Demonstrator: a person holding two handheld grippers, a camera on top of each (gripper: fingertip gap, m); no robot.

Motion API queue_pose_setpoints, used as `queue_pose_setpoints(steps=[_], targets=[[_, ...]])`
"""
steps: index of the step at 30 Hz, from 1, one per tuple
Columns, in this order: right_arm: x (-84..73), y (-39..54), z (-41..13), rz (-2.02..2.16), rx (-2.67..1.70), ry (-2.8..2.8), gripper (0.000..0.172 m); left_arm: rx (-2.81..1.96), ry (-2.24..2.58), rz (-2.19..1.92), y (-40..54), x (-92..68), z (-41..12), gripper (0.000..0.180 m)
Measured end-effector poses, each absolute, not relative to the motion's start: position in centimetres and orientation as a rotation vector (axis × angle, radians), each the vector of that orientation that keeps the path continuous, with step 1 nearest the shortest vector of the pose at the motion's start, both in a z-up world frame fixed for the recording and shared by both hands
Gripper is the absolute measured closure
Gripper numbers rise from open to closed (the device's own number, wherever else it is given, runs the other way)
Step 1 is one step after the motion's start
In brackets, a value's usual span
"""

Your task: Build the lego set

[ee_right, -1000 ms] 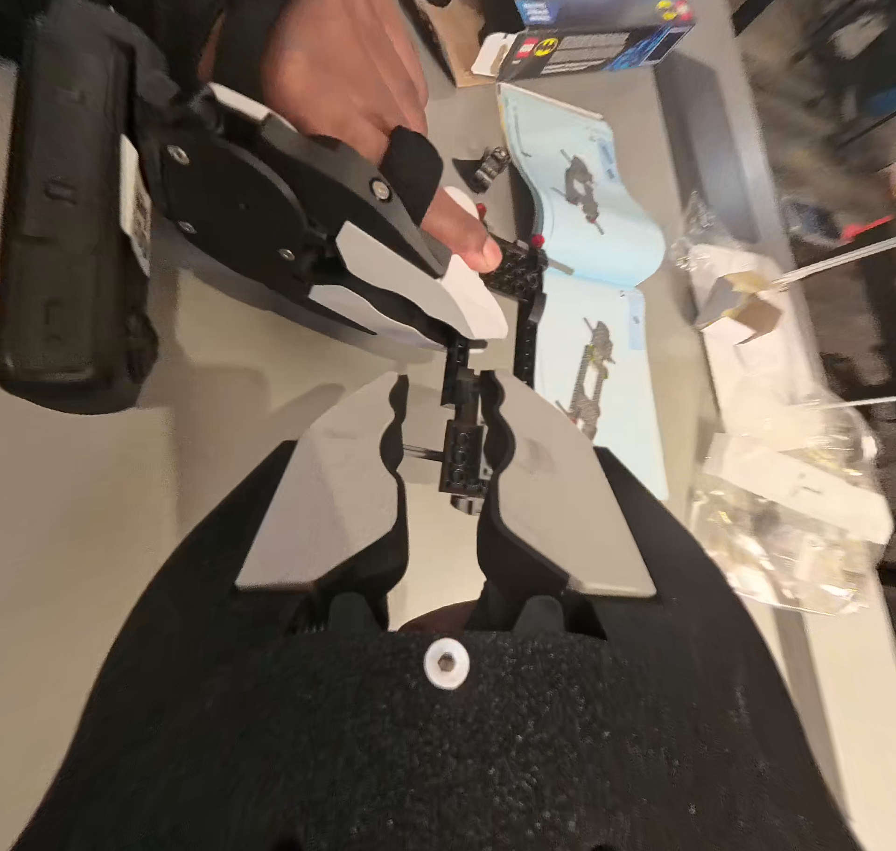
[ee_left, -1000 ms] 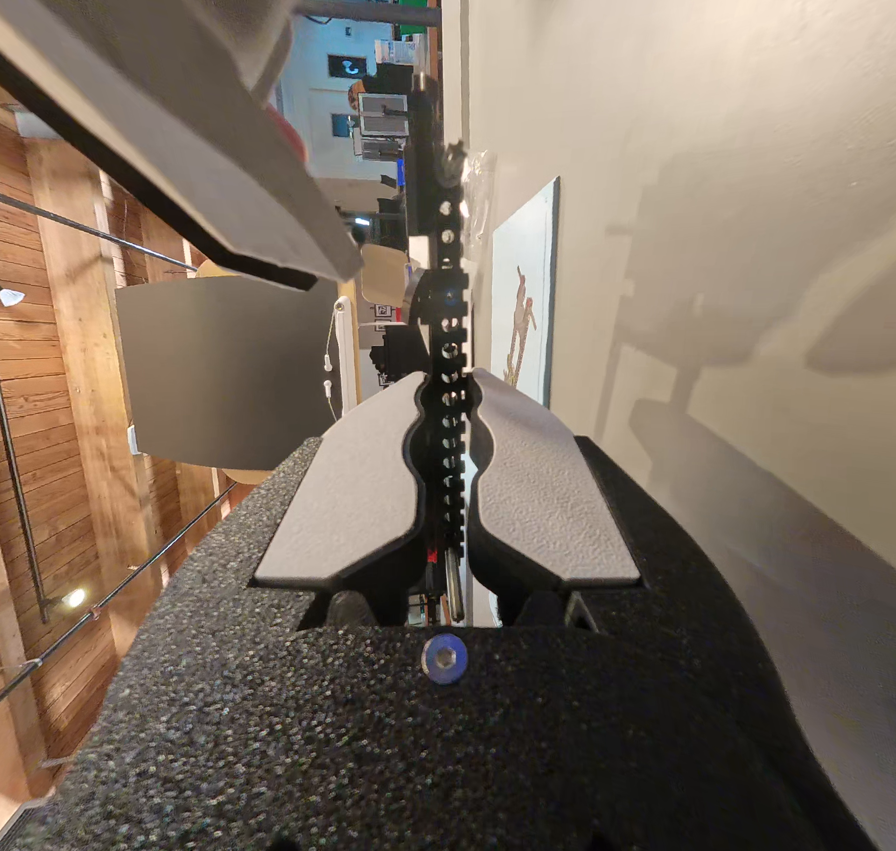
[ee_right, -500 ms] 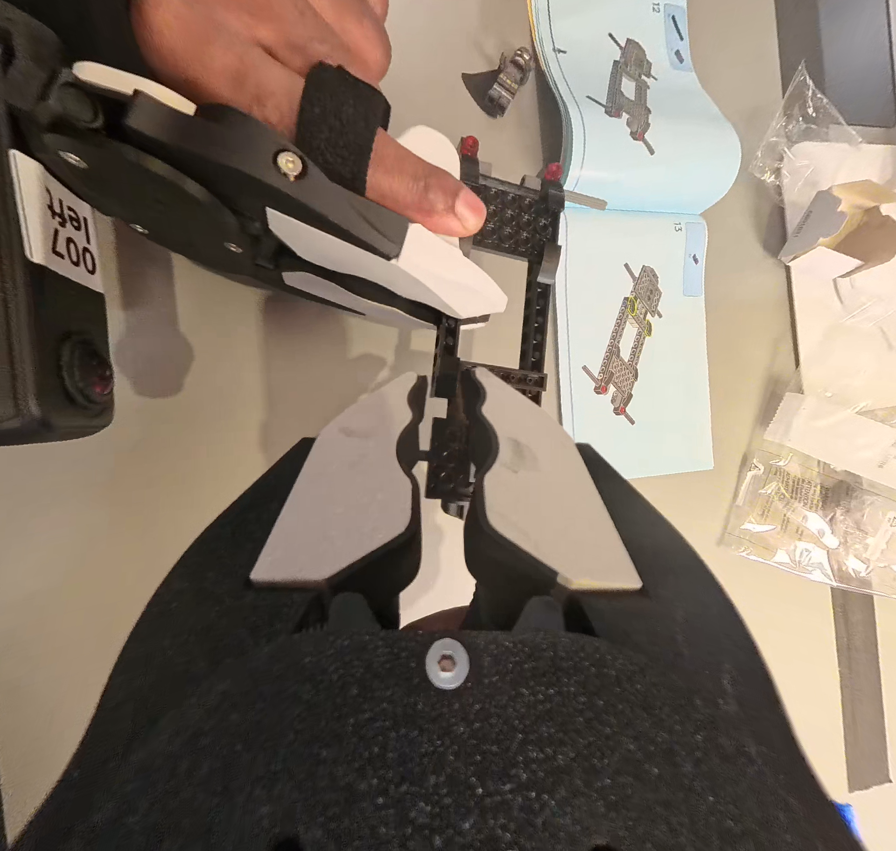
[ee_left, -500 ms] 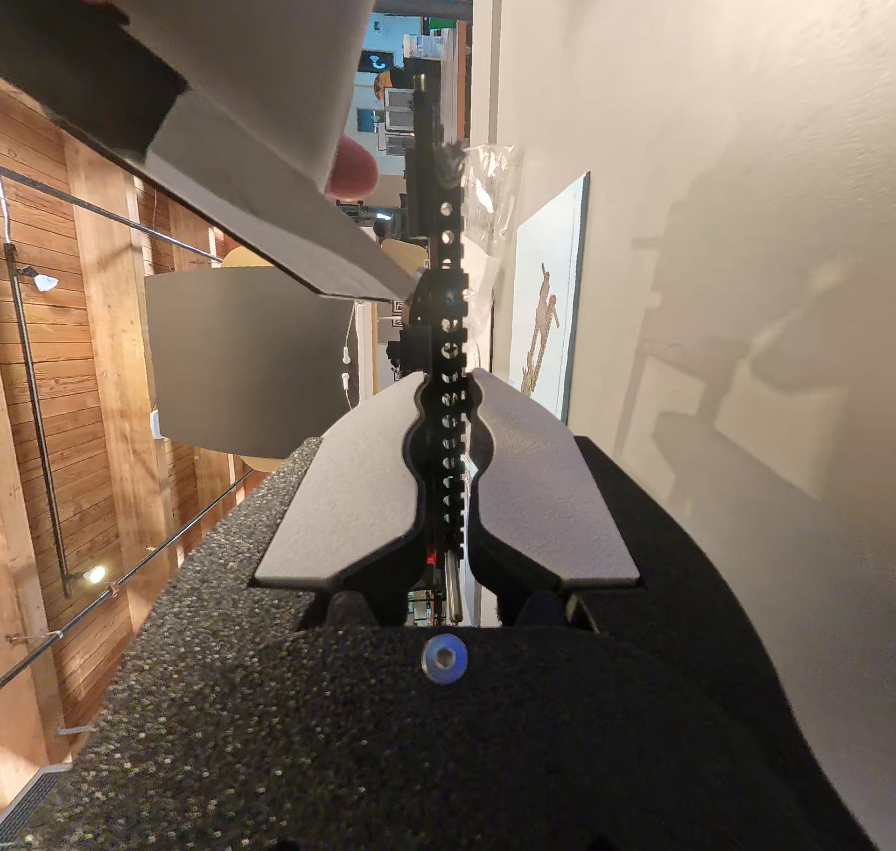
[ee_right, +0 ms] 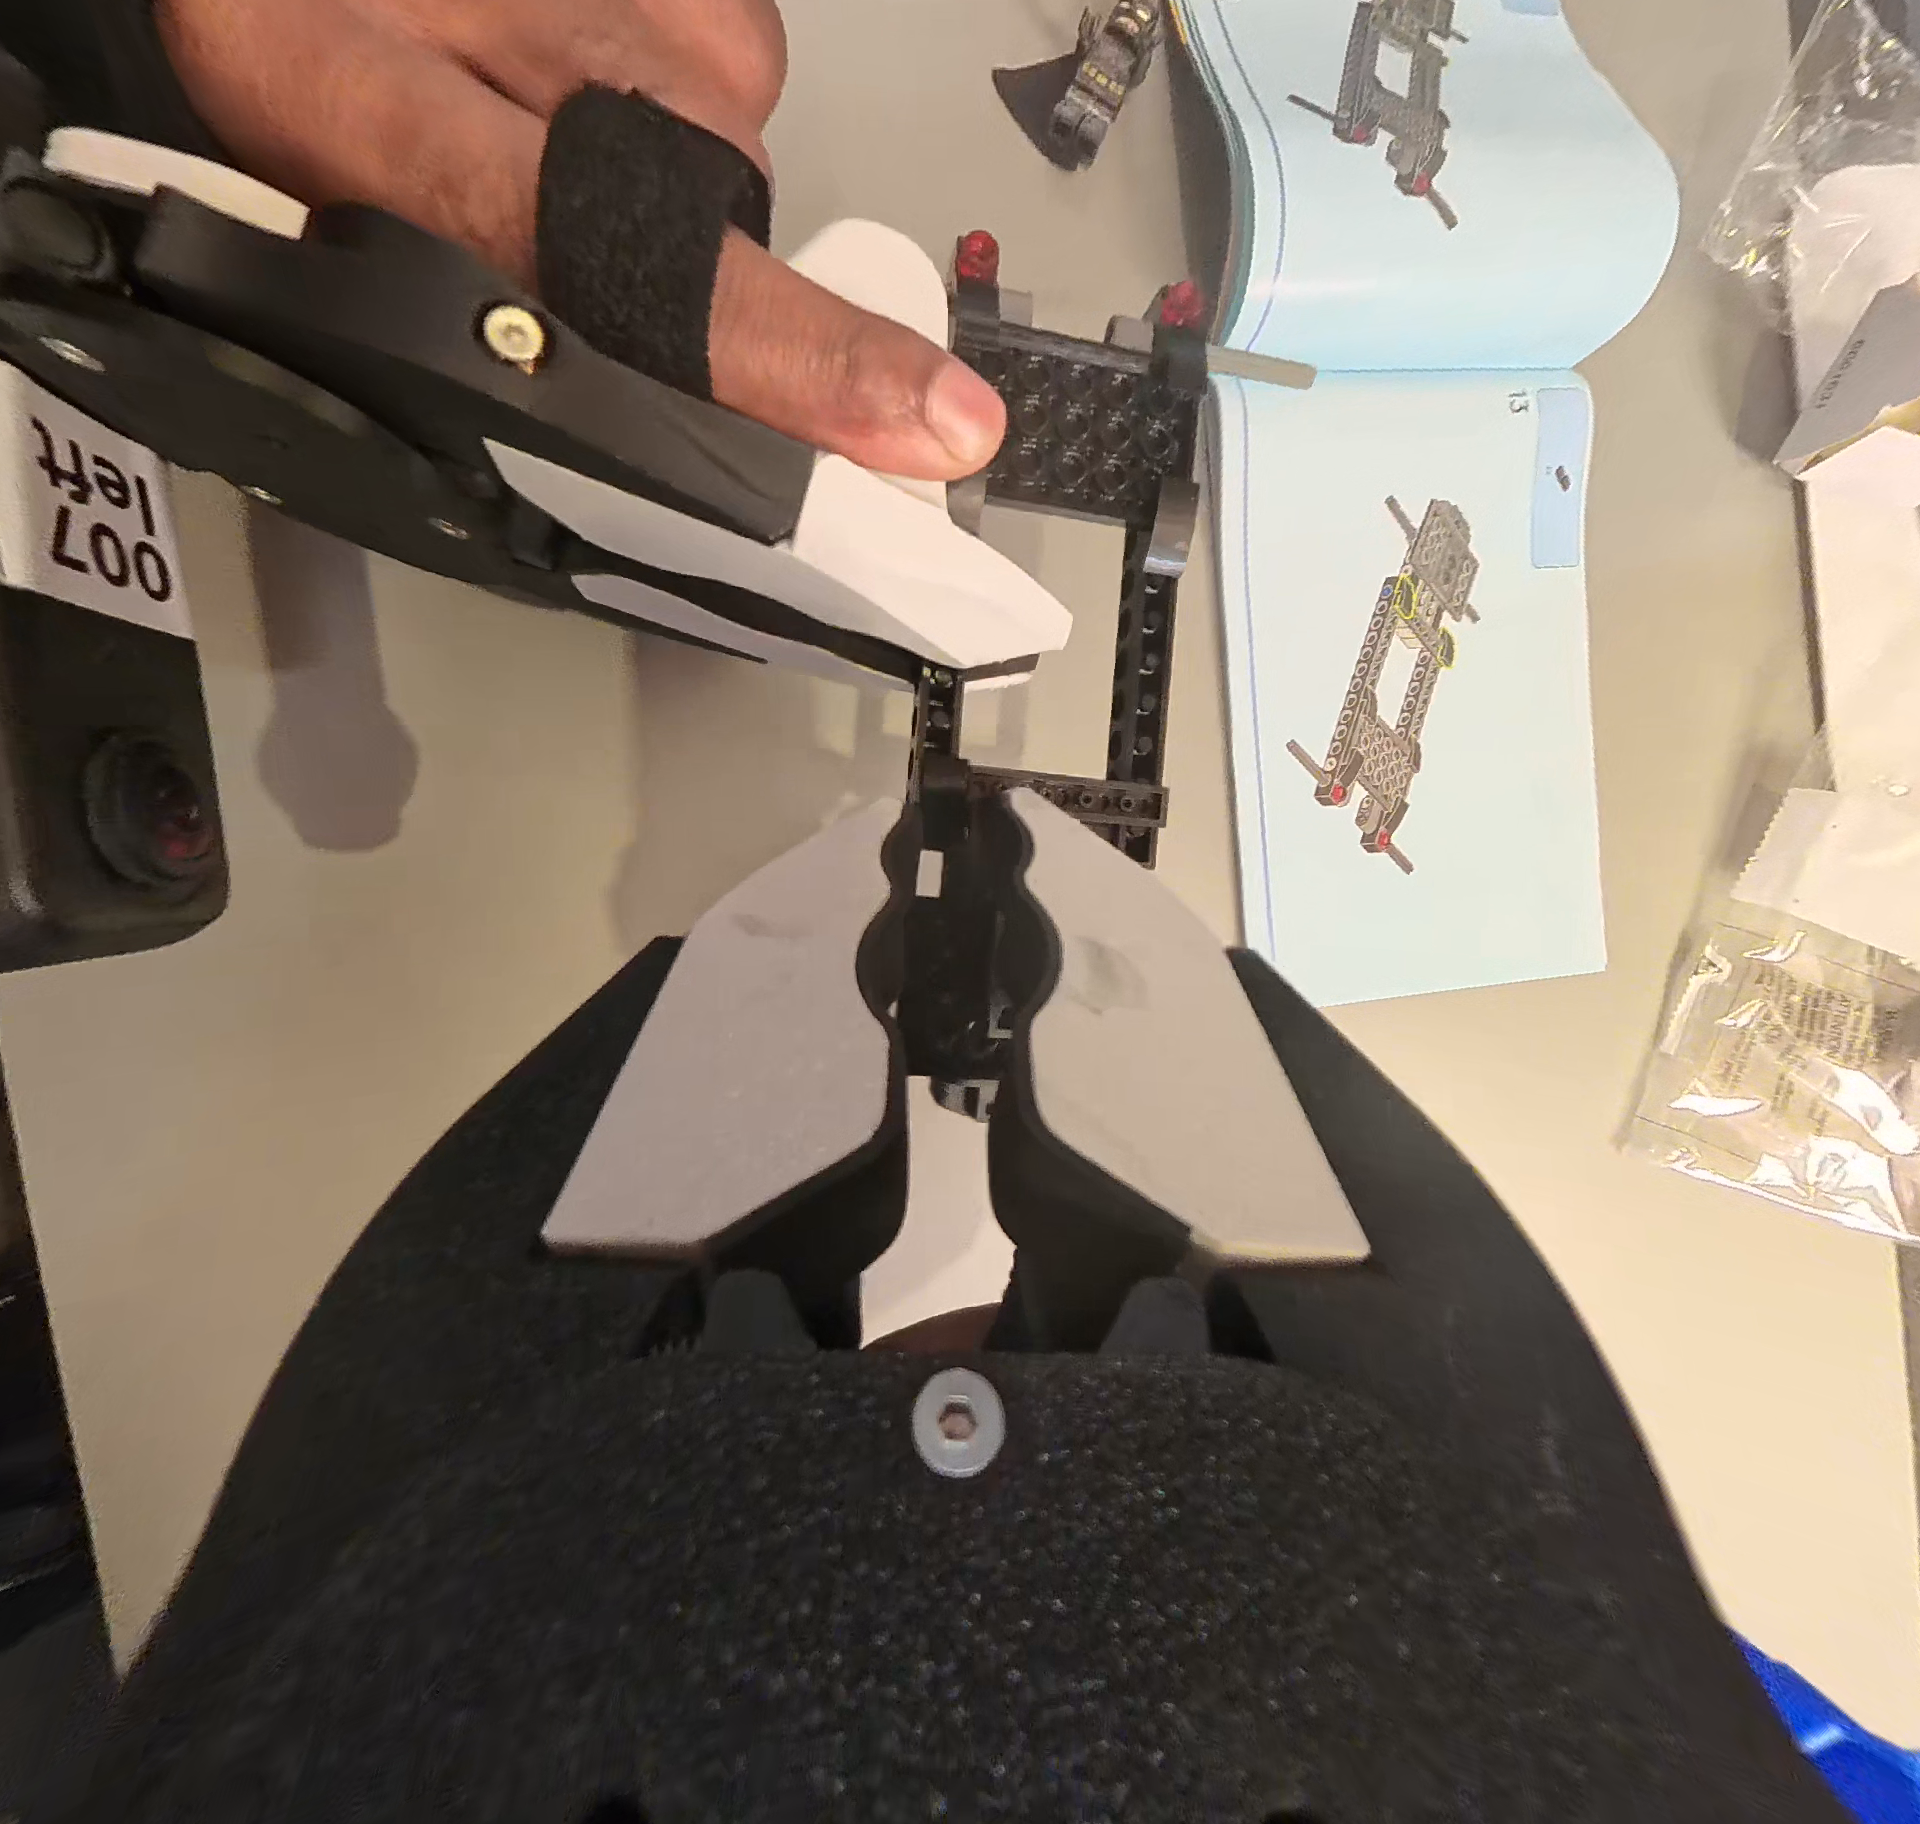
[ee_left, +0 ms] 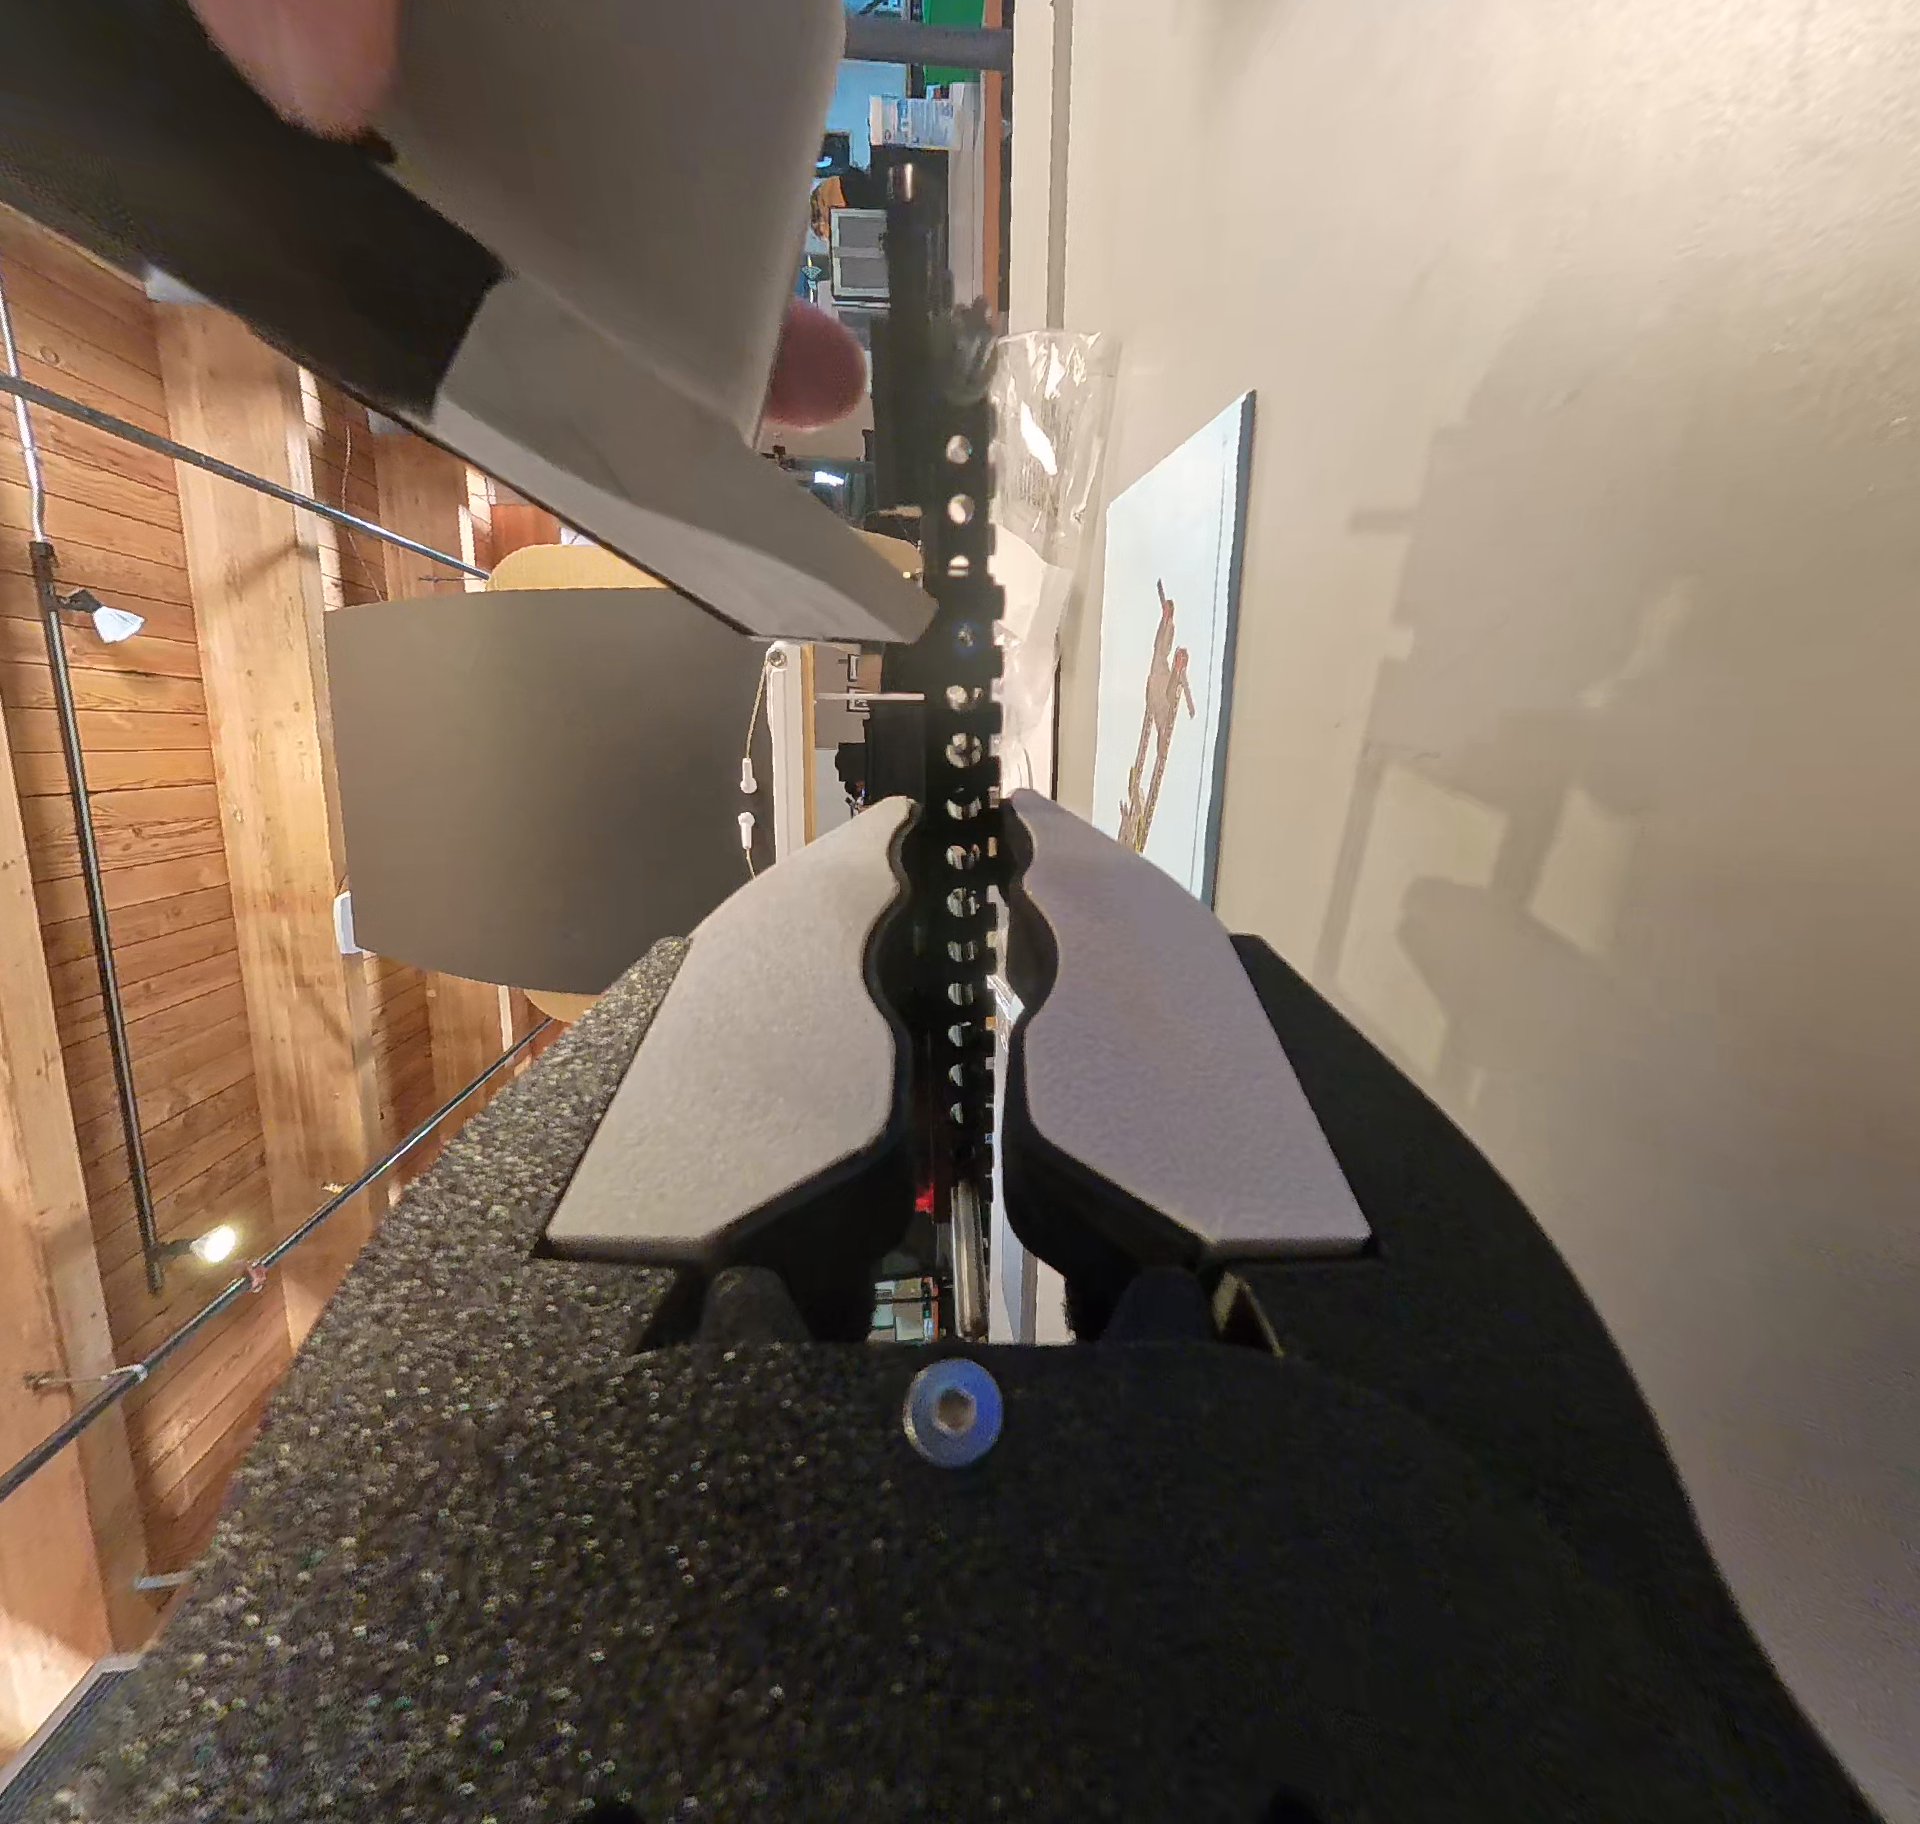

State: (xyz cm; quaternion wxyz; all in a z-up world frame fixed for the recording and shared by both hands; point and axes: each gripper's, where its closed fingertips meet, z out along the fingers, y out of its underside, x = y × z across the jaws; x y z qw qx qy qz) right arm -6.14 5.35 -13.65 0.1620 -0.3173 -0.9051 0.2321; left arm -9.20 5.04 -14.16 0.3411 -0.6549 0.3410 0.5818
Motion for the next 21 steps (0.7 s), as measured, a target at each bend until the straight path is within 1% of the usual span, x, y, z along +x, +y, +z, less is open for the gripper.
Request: queue_pose_setpoints(steps=[1, 5, 6, 8, 9, 16, 17, 18, 19, 21], targets=[[-6.1, 5.35, -13.74, 0.669, -0.916, -2.589, 0.161, -1.705, 0.891, 1.513, 5.05, -9.18, -14.24, 0.166], [-5.97, 5.18, -13.7, 0.732, -0.978, -2.602, 0.164, -1.705, 0.897, 1.51, 5.07, -9.19, -14.35, 0.166], [-5.94, 5.11, -13.57, 0.755, -0.994, -2.603, 0.164, -1.705, 0.897, 1.509, 5.06, -9.2, -14.35, 0.169], [-5.88, 4.97, -13.31, 0.791, -1.015, -2.602, 0.163, -1.703, 0.898, 1.509, 5.07, -9.18, -14.34, 0.166], [-5.87, 4.97, -13.22, 0.792, -1.016, -2.599, 0.163, -1.705, 0.896, 1.506, 5.07, -9.18, -14.36, 0.169], [-5.74, 4.98, -13.72, 0.719, -0.995, -2.604, 0.163, -1.709, 0.897, 1.495, 5.08, -9.14, -14.46, 0.169], [-5.75, 5.03, -13.77, 0.714, -0.999, -2.601, 0.163, -1.708, 0.898, 1.497, 5.06, -9.13, -14.46, 0.166], [-5.79, 5.08, -13.79, 0.711, -1.002, -2.597, 0.163, -1.707, 0.898, 1.498, 5.06, -9.13, -14.46, 0.169], [-5.8, 5.14, -13.79, 0.71, -1.005, -2.594, 0.163, -1.706, 0.897, 1.498, 5.05, -9.13, -14.42, 0.166], [-5.8, 5.24, -13.77, 0.704, -1.008, -2.591, 0.163, -1.701, 0.898, 1.498, 5.06, -9.07, -14.37, 0.169]])
